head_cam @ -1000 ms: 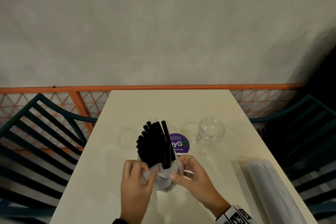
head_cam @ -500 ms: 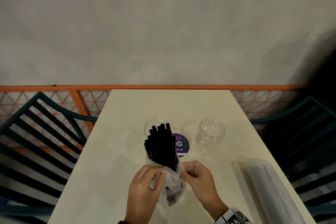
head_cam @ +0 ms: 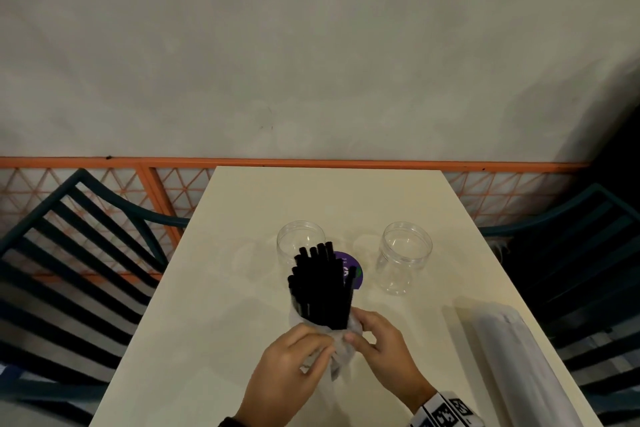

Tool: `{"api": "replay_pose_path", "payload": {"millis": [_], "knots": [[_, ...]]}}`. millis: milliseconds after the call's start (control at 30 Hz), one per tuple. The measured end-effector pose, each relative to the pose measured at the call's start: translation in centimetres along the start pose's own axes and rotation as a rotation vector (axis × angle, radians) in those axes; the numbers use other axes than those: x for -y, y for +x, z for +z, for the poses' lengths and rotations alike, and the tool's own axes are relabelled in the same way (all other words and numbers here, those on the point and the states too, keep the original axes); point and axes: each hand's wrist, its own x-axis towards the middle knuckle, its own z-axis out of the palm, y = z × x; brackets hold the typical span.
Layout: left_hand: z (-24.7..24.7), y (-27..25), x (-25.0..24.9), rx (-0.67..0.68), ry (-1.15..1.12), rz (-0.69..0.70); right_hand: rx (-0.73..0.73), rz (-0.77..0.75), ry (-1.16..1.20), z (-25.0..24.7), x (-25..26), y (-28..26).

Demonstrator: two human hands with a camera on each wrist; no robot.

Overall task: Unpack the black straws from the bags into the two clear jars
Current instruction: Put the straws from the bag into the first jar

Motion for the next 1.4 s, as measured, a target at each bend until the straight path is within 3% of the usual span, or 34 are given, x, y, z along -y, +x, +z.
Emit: {"api": "replay_pose_path", "payload": {"millis": [133,300,433,667,833,1000,1100,1267,1400], "knots": [[-1.3,2.6,-2.2,-0.143,0.125,0.089,-0.077,0.031,0.024,0.0,-1.3,-0.8],[-0.1,6.0,-4.1,0.024,0.296,-0.080,0.000,-0.100,-0.072,1.0,-1.7,-1.2],[0.5,7.2,-3.8,0.085,0.384,-0.212,0.032,-0.170,-0.209,1.9,-2.2,-0.8],[0.9,7.1,-3.2,0.122,0.412,-0.115,0.206,-0.067,-0.253,2.7,-3.1,-0.9],[0.4,7.2,-2.8,0.188,0.499,-0.123,0.276,0.000,-0.242,2.0,-3.7,-0.1],[-0.6,6.8,-2.4,0.222,0.430,-0.122,0.056,-0.089,-0.278,2.3,-3.8,-0.1],[-1.9,7.0,-2.0,0.139,0.325,-0.170,-0.125,-0.210,-0.274,2.0,-2.3,0.0],[-4.3,9.6,-1.4,-0.049,-0.150,-0.235,-0.426,-0.351,-0.268,-1.7,3.7,2.1],[-4.4,12.2,0.1,-0.094,-0.288,-0.281,-0.519,-0.494,-0.563,-5.1,9.0,5.9]]}}
